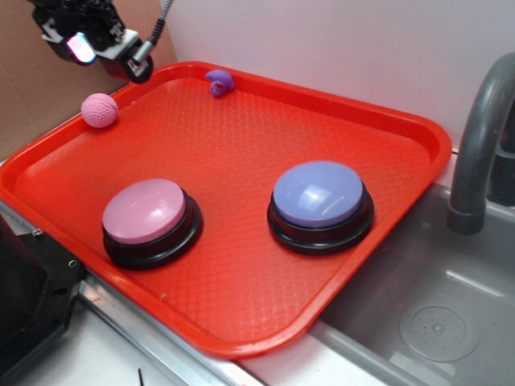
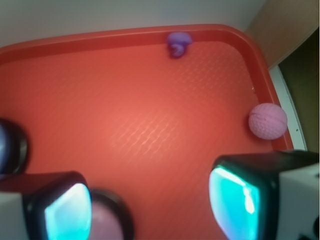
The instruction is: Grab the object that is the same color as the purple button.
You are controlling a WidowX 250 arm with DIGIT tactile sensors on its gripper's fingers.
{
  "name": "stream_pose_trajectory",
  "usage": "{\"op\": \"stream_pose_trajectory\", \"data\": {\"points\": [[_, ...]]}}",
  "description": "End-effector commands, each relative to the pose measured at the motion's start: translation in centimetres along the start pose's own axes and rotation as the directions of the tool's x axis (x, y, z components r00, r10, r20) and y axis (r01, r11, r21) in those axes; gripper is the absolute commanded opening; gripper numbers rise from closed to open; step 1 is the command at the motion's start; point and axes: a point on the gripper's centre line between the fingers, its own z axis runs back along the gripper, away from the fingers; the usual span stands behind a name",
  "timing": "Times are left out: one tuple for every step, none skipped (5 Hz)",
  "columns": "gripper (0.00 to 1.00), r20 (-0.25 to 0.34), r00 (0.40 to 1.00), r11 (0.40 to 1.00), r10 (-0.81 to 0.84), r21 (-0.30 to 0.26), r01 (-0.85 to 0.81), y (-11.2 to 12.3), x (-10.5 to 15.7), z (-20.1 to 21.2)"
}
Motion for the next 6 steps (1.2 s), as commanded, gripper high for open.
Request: {"op": "stream_pose_trajectory", "data": {"points": [[1.00, 0.072, 0.996, 0.998, 0.050, 0.042, -0.053, 4.1, 3.0, -2.5], [1.00, 0.068, 0.998, 0.999, 0.013, 0.049, -0.017, 4.8, 4.0, -4.3], [1.00, 0.102, 0.994, 0.999, -0.037, 0.025, 0.035, 5.4, 8.2, -8.7], [1.00, 0.132, 0.990, 0.998, -0.053, 0.040, 0.048, 4.9, 11.3, -10.0], [1.00, 0.139, 0.988, 0.998, -0.060, 0.046, 0.054, 5.3, 11.6, -10.3], [1.00, 0.145, 0.986, 0.996, -0.084, 0.035, 0.079, 4.8, 11.3, -10.5]]}}
